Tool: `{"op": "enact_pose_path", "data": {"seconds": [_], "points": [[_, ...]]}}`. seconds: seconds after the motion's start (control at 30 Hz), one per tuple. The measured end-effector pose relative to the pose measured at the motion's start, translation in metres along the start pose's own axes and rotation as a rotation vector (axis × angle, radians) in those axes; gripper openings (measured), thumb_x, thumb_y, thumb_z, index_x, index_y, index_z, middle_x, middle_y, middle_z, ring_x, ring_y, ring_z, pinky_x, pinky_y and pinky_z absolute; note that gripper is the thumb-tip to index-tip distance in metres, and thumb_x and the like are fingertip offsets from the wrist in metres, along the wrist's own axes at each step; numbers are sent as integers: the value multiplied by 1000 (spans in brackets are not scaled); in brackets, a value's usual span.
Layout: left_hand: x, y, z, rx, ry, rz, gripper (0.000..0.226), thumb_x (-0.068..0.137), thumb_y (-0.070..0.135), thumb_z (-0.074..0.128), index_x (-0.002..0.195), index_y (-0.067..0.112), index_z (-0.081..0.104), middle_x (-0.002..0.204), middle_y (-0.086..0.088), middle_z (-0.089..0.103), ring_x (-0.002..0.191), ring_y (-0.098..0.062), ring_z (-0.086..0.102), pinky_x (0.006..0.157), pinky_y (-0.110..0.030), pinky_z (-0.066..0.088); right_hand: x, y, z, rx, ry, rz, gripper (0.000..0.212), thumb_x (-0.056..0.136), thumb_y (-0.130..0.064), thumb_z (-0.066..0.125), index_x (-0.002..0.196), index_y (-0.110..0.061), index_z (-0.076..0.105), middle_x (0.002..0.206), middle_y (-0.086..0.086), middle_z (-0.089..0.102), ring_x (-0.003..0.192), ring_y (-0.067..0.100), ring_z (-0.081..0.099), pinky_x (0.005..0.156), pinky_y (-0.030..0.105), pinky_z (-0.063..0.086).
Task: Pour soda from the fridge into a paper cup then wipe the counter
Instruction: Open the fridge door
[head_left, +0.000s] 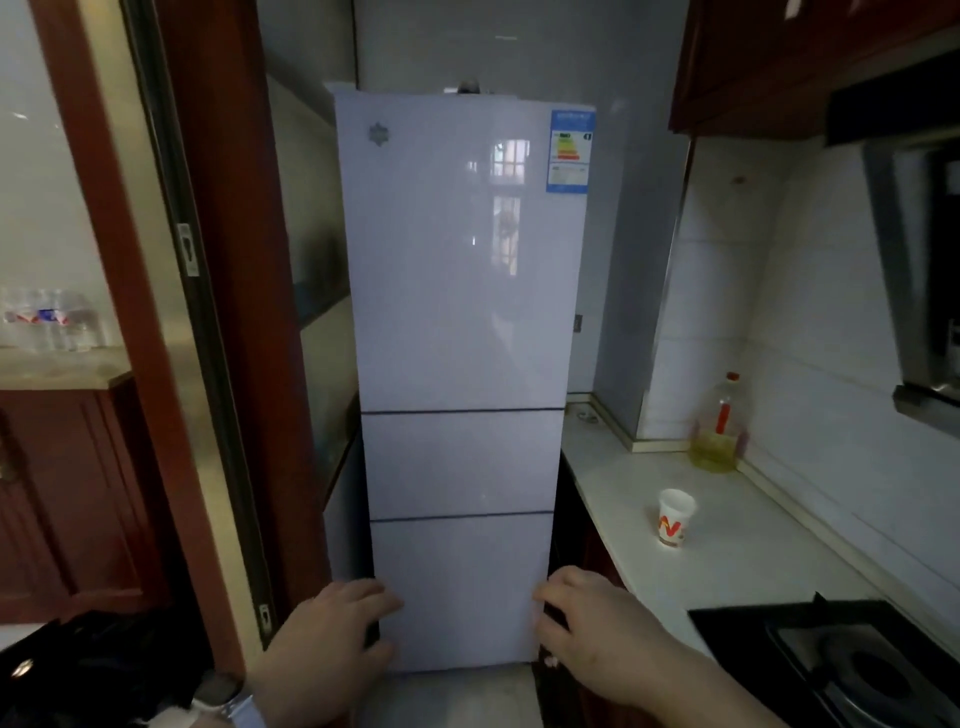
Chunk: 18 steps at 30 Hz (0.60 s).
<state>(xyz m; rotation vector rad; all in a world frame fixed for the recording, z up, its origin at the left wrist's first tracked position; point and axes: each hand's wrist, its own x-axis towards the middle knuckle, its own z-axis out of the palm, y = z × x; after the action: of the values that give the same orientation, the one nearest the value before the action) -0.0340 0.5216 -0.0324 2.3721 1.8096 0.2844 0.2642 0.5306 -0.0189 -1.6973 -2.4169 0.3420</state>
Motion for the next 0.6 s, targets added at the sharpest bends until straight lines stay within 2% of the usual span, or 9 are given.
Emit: {"op": "enact_pose_path", "data": {"seconds": [0.13,0.27,0.4,0.47,0.6], "points": [[63,-26,-20,1,90,41,45,92,52,46,137,44,47,147,20,40,135,-4,35,110,-25,30,49,2,-26,25,101,30,44,97,-51,39,134,-32,52,131,-12,46,121,10,44,100,32,40],[100,-39,-28,-51,120,105,44,92,53,47,134,41,52,146,20,41,134,-3,37,110,-20,27,82,7,-35,28,114,25,42,96,-50,39,132,-34,53,129,-14,47,120,9,44,100,31,39],[128,-51,-29,-97,101,119,69,73,71,30,132,43,54,143,22,41,132,-1,38,107,-16,27,116,16,-33,29,115,19,43,96,-52,39,131,-33,54,130,-16,46,121,7,44,101,26,37],[145,-60,-28,-130,129,100,80,64,73,24,131,42,55,137,25,43,130,1,40,105,-15,30,138,20,-32,26,113,-1,44,96,-52,40,132,-32,55,131,-16,46,121,7,44,101,23,36],[183,-75,-24,-142,141,81,60,78,69,39,132,47,51,128,35,37,128,5,40,104,-12,31,187,35,-24,35,76,-50,43,95,-52,44,133,-33,54,133,-14,45,123,6,43,100,22,36]]}}
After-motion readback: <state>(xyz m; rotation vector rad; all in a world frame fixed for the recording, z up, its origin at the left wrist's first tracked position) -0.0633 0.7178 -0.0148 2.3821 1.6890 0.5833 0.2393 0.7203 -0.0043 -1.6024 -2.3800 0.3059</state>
